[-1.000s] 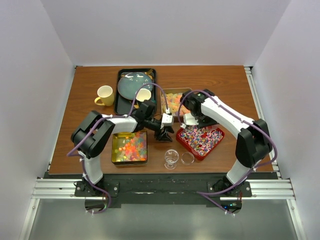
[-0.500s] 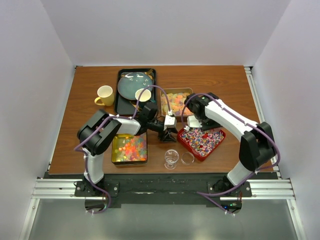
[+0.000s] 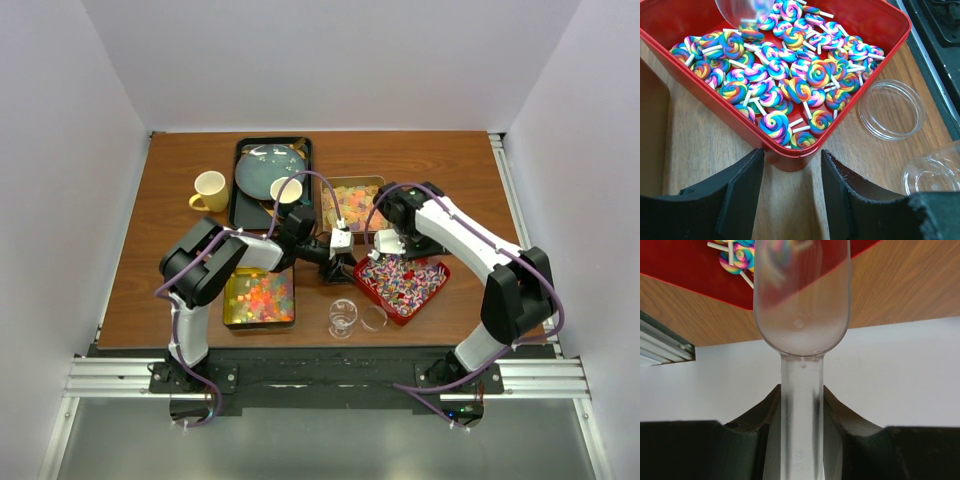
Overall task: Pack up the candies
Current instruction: Scoop the fake candies from the storage box.
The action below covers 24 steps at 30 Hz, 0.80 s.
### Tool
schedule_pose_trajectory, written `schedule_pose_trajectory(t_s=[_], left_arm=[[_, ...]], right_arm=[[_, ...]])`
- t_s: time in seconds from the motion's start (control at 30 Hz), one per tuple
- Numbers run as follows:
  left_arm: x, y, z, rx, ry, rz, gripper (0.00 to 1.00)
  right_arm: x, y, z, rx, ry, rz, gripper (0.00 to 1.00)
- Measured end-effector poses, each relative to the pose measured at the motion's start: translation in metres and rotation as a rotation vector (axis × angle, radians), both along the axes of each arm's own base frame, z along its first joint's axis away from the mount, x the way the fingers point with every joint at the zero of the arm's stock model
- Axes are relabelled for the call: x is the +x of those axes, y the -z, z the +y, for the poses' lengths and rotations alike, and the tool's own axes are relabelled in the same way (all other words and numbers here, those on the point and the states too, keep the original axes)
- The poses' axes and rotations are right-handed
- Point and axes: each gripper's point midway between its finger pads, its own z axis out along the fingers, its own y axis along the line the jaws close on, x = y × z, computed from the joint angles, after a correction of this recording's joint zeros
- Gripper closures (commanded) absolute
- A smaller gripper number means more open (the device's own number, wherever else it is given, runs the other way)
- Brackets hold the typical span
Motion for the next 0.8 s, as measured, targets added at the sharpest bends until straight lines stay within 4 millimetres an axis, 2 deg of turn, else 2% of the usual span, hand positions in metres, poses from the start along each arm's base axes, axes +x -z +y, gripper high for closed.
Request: schedule_pose_trajectory(t_s=[0.3,0.47,0.8], left_arm=[[-0.005,0.007,0.005,0.008,-0.007,0.022,0.47],[-0.006,0.008,0.006,0.005,-0.011,0.026,0.47],[-0.007,0.007,0.005,0.003,-0.02,0.047,0.47]], right_arm=[[0.007,-0.007,0.004,0.005,-0.015,-0.013,1.0],[0.011,-0.002,0.001,-0.044,-0.027,0.013,1.0],[0.015,-0.005,-0.001,-0.084,-0.067,0.023,1.0]])
